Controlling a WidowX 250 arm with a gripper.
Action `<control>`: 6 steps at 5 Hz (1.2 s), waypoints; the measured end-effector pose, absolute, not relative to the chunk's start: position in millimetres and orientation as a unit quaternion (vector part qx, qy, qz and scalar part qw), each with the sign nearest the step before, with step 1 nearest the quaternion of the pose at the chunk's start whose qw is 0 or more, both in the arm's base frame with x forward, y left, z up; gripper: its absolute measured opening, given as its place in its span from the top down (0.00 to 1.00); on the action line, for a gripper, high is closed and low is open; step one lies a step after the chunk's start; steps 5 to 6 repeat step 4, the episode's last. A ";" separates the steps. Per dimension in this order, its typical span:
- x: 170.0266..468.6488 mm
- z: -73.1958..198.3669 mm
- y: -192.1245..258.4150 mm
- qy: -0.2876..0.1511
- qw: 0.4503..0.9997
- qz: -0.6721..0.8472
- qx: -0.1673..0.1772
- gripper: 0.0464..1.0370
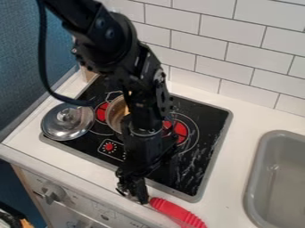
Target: Put the red fork the the bottom right corner of the burner
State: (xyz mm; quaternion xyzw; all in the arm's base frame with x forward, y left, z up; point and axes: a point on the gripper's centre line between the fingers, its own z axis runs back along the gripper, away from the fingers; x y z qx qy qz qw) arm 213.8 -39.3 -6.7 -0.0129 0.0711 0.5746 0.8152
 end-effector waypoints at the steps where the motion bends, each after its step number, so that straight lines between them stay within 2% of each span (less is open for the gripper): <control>1: 219.8 0.6 -40.1 0.073 0.830 0.552 -0.002 0.03; 2: 242.2 28.4 -50.5 0.053 0.871 0.487 0.024 0.04; 4: 292.3 70.3 -78.1 0.015 0.964 0.267 0.012 0.04; 6: 292.3 70.3 -78.1 0.015 0.964 0.267 0.012 0.04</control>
